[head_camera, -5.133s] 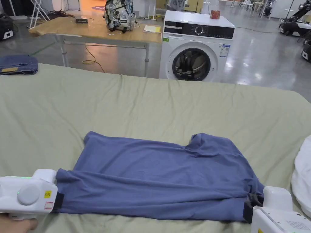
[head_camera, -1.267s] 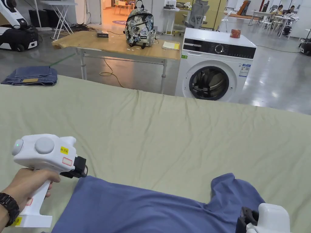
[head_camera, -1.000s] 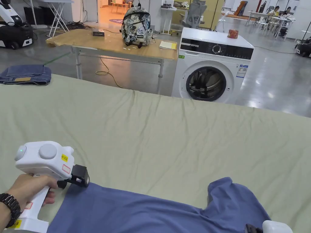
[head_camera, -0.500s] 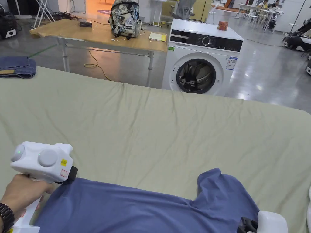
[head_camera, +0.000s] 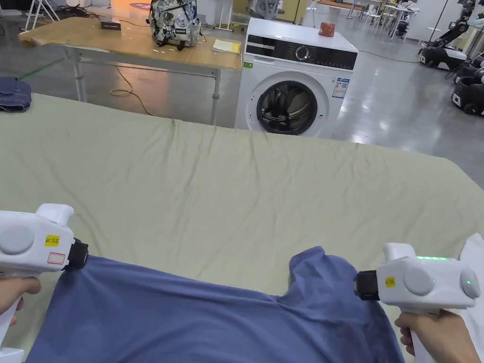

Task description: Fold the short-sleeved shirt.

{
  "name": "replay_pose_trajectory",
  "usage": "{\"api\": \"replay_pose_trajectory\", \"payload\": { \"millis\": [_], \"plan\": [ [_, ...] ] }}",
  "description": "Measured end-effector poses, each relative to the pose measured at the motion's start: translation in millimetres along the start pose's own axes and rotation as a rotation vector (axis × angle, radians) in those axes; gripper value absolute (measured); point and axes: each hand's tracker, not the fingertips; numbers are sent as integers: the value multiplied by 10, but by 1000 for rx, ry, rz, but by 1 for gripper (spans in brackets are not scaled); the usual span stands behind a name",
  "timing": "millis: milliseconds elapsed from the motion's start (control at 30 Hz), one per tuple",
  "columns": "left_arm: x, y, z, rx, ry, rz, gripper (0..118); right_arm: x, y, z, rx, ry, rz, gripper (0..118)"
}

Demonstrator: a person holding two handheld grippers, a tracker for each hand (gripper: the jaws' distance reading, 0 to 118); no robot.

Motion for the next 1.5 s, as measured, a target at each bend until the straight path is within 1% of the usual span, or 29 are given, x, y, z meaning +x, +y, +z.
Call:
{"api": "replay_pose_trajectory", "payload": {
  "millis": [67,133,167,233,267,300,333,367,400,433,467,500,533,600,700,767,833,933,1067,1233,1333,1500],
  "plan": [
    [1,-23,-11,1,-2,7,0,48,63,-184,-37,8,-22,69],
    [-7,-35,-18,-2,-1,13,0,66,94,-356,-76,-7,-32,69],
    [-11,-39,-21,-2,-1,15,0,72,97,-432,-111,-1,-27,69],
    [-1,-56,-32,-2,-1,19,0,69,78,-586,-179,27,-44,68],
    [-5,-58,-39,-3,-1,21,0,49,50,-625,-207,44,-44,63],
    [-8,-59,-45,-3,-1,21,0,38,13,-641,-192,40,-47,59],
    [7,-67,-47,-3,0,22,0,26,-8,-617,-169,21,-56,53],
    [8,-68,-49,-5,1,22,0,20,-10,-596,-162,19,-69,38],
    [9,-69,-52,-5,2,19,0,-11,20,-560,-161,15,-71,20],
    [10,-69,-54,-5,3,16,0,-17,33,-536,-143,-2,-45,0],
    [22,-69,-54,-6,3,16,0,-13,46,-530,-142,1,-21,0],
    [24,-69,-54,-5,3,16,0,1,48,-528,-147,14,-29,0],
    [25,-70,-52,-4,4,15,0,47,42,-525,-142,22,-41,0],
    [37,-79,-25,-1,3,15,0,95,35,-408,-94,46,-103,0],
    [31,-110,50,12,-4,15,0,78,-16,-144,-56,39,-78,0],
    [23,-144,135,18,-8,15,0,82,-54,81,-10,59,-85,0],
    [-1,-197,250,37,-17,22,0,82,-114,312,27,51,-92,0],
    [-37,-304,457,71,-32,37,0,87,-251,679,93,57,-78,0],
    [-110,-516,810,125,-53,65,0,86,-510,1157,146,60,-81,0],
    [-127,-821,1155,158,-65,42,0,106,-909,1637,197,78,-72,0],
    [-148,-1061,1300,163,-70,29,0,136,-1182,1784,208,85,-65,0],
    [-183,-1532,1365,125,-76,30,0,173,-1661,1853,161,96,-63,0]
  ]
}}
